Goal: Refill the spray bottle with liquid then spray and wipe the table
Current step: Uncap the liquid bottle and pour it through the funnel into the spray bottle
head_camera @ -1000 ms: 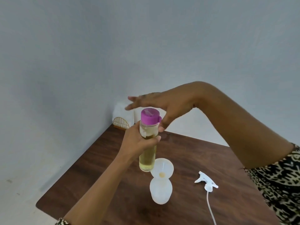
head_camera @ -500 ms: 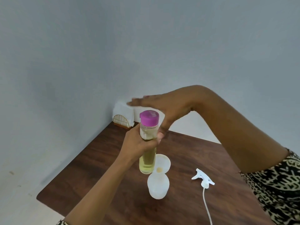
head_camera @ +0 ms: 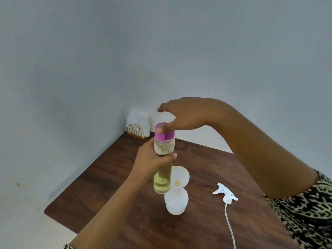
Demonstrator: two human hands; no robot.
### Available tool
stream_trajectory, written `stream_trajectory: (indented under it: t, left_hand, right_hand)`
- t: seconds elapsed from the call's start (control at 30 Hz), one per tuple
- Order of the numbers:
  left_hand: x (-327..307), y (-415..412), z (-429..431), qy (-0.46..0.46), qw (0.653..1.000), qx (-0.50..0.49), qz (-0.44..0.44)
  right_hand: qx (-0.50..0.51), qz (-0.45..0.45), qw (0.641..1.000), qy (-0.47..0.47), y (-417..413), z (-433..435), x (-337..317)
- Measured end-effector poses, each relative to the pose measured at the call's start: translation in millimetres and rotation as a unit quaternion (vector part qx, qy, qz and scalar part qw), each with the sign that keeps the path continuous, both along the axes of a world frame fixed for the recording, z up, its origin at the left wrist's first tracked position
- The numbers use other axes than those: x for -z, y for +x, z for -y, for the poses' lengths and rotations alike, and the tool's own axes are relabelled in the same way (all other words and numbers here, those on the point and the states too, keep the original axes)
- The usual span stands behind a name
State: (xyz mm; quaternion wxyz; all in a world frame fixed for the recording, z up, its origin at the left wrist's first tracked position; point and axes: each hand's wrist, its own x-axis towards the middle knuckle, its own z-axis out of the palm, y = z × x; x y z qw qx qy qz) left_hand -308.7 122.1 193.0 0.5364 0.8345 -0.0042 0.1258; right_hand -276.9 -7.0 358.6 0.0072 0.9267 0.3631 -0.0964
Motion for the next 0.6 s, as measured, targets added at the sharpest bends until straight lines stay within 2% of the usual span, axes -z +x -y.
stream_trajectory:
  t: [0.1,0.2,0.27,0.4,0.6]
  left_hand:
    - [-0.1,0.4,-0.8,-0.004,1.0,0.001,0.004]
    - [4.2,-0.7,-2.3,-0.007,1.0,-0.005,0.002]
    - [6.0,-2.0,-2.9,-0.001,1.0,-0.004,-0.002]
    - [7.9,-2.9,-2.9,0.022,1.0,0.003,0.002]
    - [7.7,-4.4,0.3,0.022,1.0,0.009,-0.001]
  right_hand:
    - [0.085,0.132,0.987,-0.031,-11.2,-20.7,13.6]
    - [0.058,0.194,0.977,-0.072,-8.4,-31.7,26.7]
    - [0.024,0.163,0.984,-0.066,-2.8,-26.4,25.8]
    - [0.002,0.027,1.0,0.007,5.4,-9.3,20.5]
    - [0.049,-0.077,0.982,0.163,7.9,11.3,25.4]
